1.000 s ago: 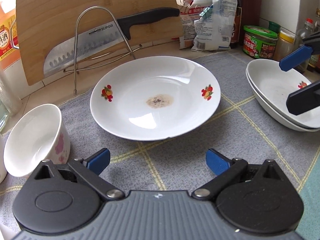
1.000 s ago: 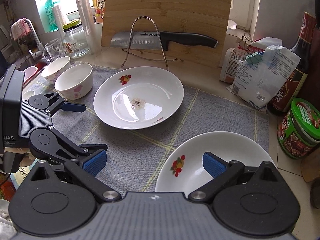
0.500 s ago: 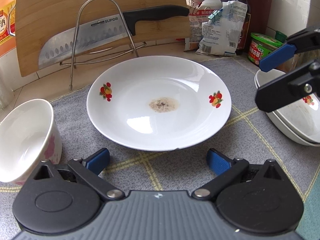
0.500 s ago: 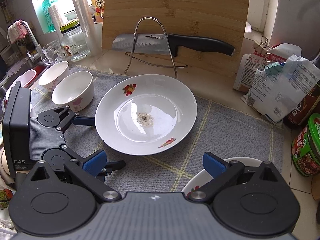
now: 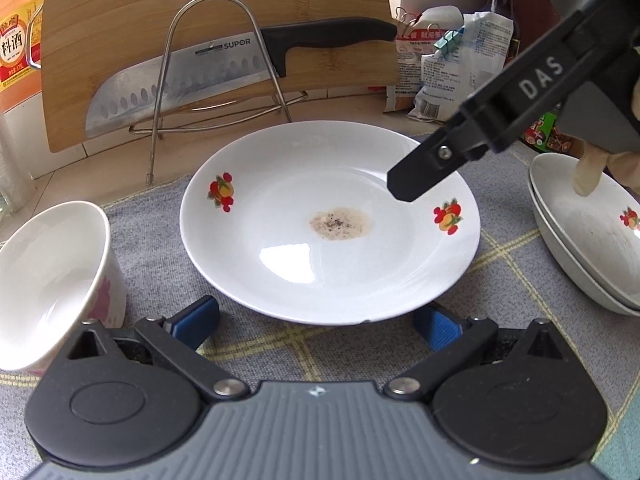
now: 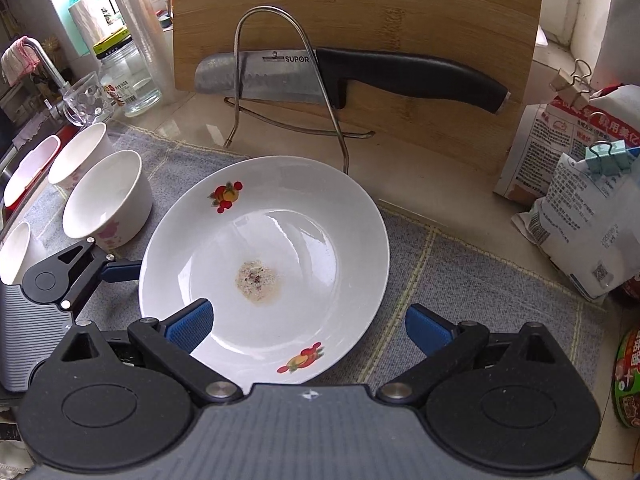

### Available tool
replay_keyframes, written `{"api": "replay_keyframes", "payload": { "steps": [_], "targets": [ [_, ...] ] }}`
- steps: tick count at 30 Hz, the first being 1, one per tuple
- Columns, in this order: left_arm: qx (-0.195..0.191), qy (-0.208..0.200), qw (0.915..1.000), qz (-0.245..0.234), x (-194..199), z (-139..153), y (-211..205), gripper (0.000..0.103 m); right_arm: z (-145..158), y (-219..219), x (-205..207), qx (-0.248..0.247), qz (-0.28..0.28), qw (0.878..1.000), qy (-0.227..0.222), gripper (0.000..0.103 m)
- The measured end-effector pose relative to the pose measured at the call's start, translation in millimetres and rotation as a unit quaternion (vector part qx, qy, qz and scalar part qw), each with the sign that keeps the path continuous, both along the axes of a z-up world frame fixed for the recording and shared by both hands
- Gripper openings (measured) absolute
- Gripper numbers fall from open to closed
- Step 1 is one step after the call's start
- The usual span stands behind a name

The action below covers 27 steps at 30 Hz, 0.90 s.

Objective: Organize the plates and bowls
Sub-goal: 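Move the right gripper to the stained fruit-decorated plate on the mat, then close the right gripper on the stained plate's rim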

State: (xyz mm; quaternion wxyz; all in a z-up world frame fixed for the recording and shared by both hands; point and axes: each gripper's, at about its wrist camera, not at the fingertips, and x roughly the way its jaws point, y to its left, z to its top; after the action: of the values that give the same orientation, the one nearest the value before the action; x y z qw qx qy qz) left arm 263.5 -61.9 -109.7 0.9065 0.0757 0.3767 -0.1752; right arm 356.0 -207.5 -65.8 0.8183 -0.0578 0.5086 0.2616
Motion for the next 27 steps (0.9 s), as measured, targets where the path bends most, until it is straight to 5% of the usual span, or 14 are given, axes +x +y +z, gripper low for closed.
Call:
{"api": "replay_keyframes", "payload": {
  "steps": [11,27],
  "targets": [
    [-0.004,-0.013,0.9999,-0.008,0.7,-1.6,1.2,0.103,-30.1,8.5,48.8,0.014,0.032,0.998,0.045,0.103],
    [-0.006,-0.018,0.9998,-0.012,-3.6,-2.2,2.3,0.103,-30.0,37.1,74.0,0.033,0.095,0.994,0.051,0.103]
  ]
}}
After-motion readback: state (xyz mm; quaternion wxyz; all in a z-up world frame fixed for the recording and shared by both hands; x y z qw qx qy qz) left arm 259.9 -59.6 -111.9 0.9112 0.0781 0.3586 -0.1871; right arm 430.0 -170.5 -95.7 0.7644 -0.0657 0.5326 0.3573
